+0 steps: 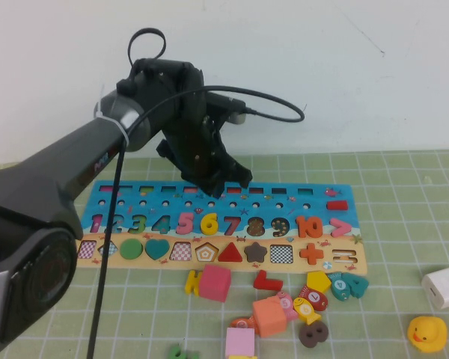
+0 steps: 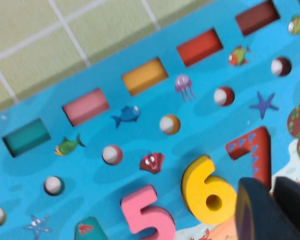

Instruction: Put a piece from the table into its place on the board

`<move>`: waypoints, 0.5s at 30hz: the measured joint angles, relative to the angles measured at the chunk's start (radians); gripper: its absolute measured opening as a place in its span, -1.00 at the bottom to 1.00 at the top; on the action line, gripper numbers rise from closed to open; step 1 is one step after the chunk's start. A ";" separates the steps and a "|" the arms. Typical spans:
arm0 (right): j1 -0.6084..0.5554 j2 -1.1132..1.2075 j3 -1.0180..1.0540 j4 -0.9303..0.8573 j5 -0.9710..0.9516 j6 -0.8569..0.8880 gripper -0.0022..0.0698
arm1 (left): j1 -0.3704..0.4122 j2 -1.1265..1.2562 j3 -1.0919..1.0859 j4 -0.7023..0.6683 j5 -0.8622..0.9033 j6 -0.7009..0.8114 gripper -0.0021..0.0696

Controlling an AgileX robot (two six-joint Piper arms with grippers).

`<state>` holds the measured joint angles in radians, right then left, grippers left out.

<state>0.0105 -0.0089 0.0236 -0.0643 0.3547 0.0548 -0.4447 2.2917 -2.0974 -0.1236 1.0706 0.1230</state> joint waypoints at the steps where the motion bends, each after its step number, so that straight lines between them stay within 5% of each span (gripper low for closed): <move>1: 0.000 0.000 0.000 0.000 0.000 0.000 -0.94 | 0.000 0.005 0.000 -0.002 0.004 0.004 -0.83; 15: 0.000 0.000 0.000 0.000 0.000 0.000 -0.94 | 0.000 0.076 0.000 -0.041 0.030 0.031 -0.94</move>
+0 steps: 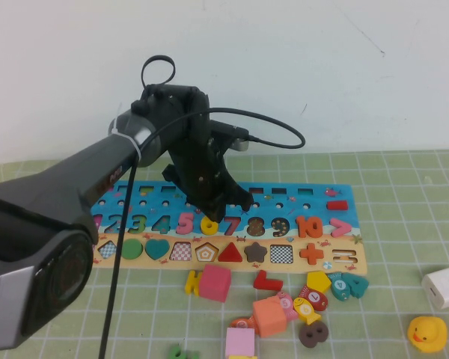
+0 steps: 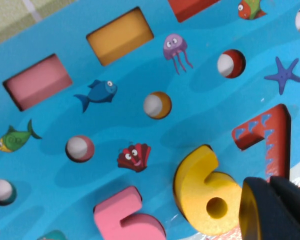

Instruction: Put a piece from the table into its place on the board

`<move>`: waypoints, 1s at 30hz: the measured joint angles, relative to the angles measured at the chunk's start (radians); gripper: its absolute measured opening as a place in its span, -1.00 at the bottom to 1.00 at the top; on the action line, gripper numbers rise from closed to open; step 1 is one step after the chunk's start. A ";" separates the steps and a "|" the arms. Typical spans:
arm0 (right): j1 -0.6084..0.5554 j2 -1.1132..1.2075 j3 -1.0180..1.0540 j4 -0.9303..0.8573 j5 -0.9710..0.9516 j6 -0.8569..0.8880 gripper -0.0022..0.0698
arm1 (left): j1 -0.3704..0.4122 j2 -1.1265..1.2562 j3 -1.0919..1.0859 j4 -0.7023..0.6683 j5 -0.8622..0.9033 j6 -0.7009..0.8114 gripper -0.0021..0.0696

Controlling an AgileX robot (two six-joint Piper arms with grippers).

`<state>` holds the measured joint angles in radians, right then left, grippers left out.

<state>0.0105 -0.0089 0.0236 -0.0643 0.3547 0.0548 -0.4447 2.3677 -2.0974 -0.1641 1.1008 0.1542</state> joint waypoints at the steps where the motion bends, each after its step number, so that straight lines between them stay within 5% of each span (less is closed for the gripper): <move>1: 0.000 0.000 0.000 0.000 0.000 0.000 -0.94 | 0.000 0.002 0.000 0.000 0.000 0.000 -0.94; 17: 0.000 0.000 0.000 0.000 0.000 0.000 -0.94 | 0.000 -0.245 0.045 0.033 -0.017 0.129 -0.94; 30: 0.000 0.000 0.000 0.000 0.000 0.000 -0.94 | 0.000 -0.898 0.719 0.033 -0.320 0.081 -0.94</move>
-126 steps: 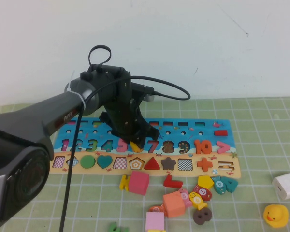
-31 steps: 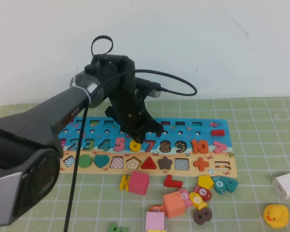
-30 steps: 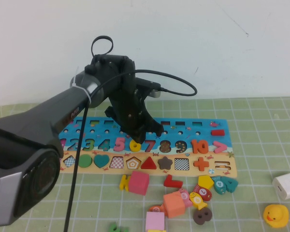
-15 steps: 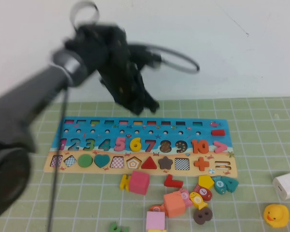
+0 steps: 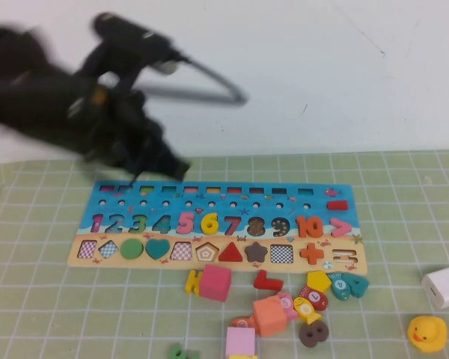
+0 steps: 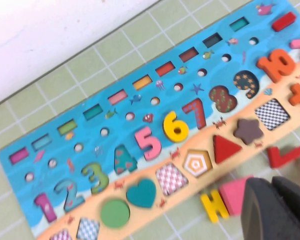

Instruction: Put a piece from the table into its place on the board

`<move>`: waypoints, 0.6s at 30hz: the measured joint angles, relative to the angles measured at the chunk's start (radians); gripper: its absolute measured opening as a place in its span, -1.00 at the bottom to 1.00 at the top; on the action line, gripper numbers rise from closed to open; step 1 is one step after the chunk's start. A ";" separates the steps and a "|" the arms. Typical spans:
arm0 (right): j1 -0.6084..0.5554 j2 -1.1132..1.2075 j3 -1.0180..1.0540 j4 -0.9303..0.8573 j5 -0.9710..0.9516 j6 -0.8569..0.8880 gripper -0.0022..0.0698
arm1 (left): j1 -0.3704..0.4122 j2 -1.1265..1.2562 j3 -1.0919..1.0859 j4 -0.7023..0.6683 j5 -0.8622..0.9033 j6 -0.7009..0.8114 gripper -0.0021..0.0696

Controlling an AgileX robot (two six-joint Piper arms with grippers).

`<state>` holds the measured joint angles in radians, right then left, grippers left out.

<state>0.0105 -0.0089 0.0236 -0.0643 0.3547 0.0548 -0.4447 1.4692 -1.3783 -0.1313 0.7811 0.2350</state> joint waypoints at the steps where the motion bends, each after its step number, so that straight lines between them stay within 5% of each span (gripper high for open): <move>1: 0.000 0.000 0.000 0.000 0.000 0.000 -0.94 | 0.000 -0.042 0.046 0.000 -0.023 -0.002 -0.94; 18: 0.000 0.000 0.000 0.000 0.000 0.000 -0.94 | 0.000 -0.665 0.643 0.086 -0.151 -0.191 -0.94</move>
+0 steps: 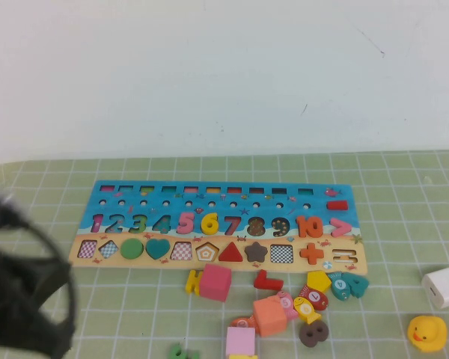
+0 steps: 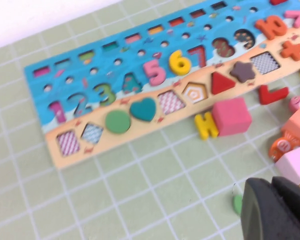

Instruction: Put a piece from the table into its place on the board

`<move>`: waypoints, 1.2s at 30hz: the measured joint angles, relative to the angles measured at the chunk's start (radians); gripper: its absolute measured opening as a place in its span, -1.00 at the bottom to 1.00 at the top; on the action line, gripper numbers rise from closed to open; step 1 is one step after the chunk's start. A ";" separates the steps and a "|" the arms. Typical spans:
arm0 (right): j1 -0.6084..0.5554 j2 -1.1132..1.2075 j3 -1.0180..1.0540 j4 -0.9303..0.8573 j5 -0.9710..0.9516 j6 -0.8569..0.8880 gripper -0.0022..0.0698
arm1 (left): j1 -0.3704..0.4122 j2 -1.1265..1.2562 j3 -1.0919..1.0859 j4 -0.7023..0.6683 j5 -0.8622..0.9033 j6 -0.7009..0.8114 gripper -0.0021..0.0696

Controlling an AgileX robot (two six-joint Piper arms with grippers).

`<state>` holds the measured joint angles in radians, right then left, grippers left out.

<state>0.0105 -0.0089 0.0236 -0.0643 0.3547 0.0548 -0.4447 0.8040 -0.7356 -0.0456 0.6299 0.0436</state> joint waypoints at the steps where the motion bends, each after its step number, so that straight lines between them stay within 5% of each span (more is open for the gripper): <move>1: 0.000 0.000 0.000 0.000 0.000 0.000 -0.94 | 0.000 -0.023 0.016 0.017 0.000 -0.026 -0.94; 15: 0.000 0.000 0.000 0.000 0.000 0.000 -0.94 | 0.000 -0.393 0.124 0.110 0.211 -0.160 -0.94; 26: 0.000 0.000 0.000 0.000 0.000 0.000 -0.94 | 0.000 -0.445 0.165 0.177 0.329 -0.219 -0.95; 32: 0.000 0.000 0.000 0.000 0.000 0.000 -0.94 | 0.022 -0.472 0.309 0.251 0.170 -0.294 -0.95; 36: 0.000 0.000 0.000 0.000 0.000 0.000 -0.94 | 0.113 -0.536 0.422 0.260 -0.019 -0.305 -0.95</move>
<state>0.0105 -0.0089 0.0236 -0.0643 0.3547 0.0548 -0.3319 0.2680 -0.3134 0.2145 0.6113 -0.2614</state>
